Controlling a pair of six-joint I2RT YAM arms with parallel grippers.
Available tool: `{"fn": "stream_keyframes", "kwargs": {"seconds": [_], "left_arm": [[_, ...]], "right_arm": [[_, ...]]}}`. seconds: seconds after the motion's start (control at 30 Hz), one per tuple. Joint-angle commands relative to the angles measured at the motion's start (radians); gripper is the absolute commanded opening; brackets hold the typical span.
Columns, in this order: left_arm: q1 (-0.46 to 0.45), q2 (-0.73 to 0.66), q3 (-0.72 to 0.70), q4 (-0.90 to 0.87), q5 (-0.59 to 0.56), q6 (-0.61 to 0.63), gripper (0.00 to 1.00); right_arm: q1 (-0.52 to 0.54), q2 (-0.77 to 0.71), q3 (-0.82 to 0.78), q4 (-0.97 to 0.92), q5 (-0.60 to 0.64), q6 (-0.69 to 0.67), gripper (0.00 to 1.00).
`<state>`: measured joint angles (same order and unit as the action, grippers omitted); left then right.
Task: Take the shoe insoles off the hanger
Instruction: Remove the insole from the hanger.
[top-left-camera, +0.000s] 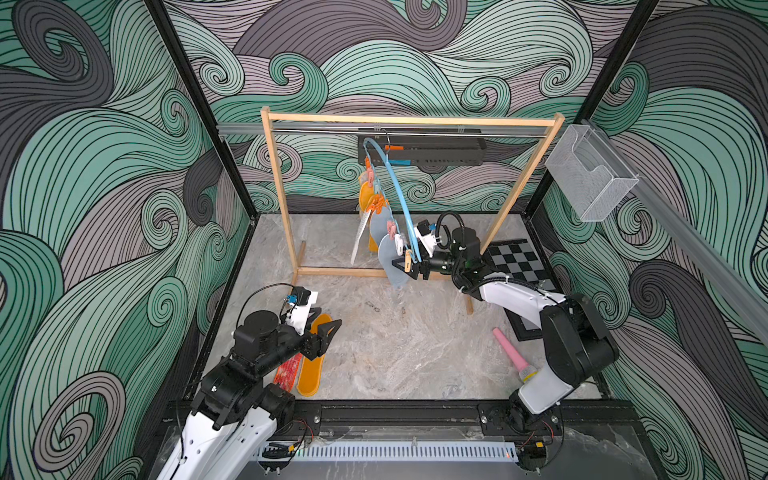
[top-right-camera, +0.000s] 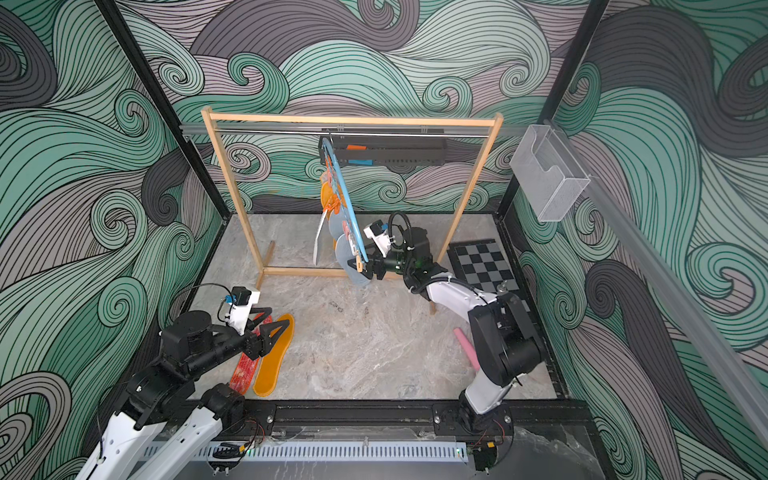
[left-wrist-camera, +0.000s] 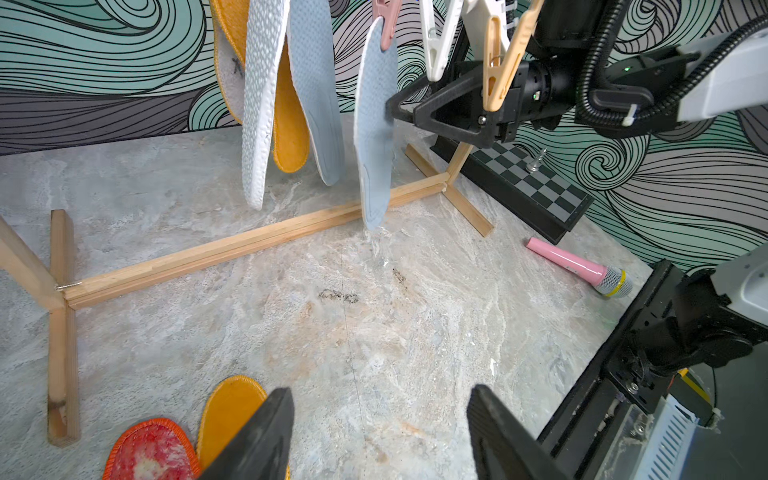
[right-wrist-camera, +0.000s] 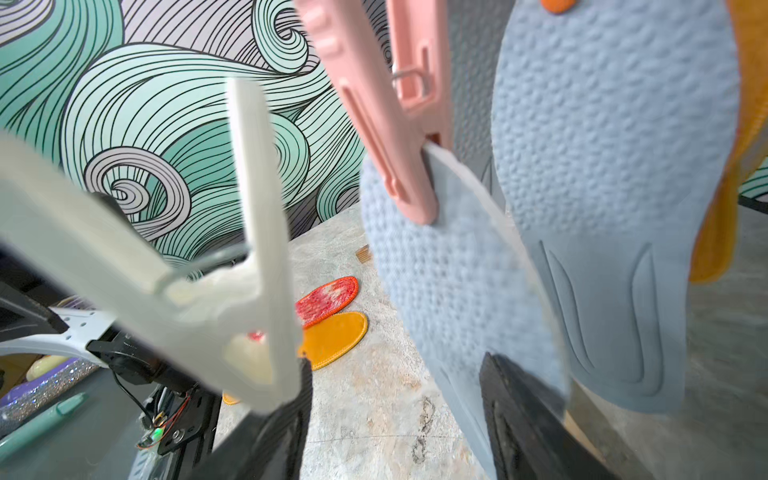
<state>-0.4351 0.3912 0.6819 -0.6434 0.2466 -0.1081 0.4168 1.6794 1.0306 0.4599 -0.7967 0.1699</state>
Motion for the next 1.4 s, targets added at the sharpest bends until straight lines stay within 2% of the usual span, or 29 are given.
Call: {"fn": "stream_keyframes", "kwargs": {"seconds": [0.0,0.1,0.3,0.57,0.83,0.93,1.07,1.37], "left_arm": [[-0.011,0.005,-0.001,-0.006,-0.007,0.002,0.67],[-0.014,0.007,-0.001,-0.006,-0.006,0.004,0.67],[-0.020,0.008,0.000,-0.006,-0.009,0.004,0.67],[-0.024,0.014,0.000,-0.005,-0.007,0.004,0.67],[-0.026,0.014,-0.001,-0.007,-0.009,0.005,0.67],[-0.028,0.013,0.000,-0.007,-0.010,0.005,0.67],[-0.031,0.014,-0.001,-0.009,-0.013,0.005,0.67],[-0.033,0.016,-0.001,-0.010,-0.020,0.005,0.67]], "right_arm": [[-0.008,0.043,0.036,0.000,-0.076,-0.047,0.63],[-0.009,0.082,0.060,-0.001,-0.096,-0.038,0.57],[-0.021,0.102,0.050,0.009,-0.068,-0.045,0.56],[-0.068,0.107,0.018,0.046,-0.026,-0.032,0.65],[-0.030,0.151,0.059,0.032,-0.109,-0.092,0.69],[-0.012,0.177,0.086,0.019,-0.134,-0.097,0.67],[0.008,0.193,0.099,0.028,-0.178,-0.099,0.59],[0.017,0.176,0.071,0.051,-0.214,-0.079,0.12]]}}
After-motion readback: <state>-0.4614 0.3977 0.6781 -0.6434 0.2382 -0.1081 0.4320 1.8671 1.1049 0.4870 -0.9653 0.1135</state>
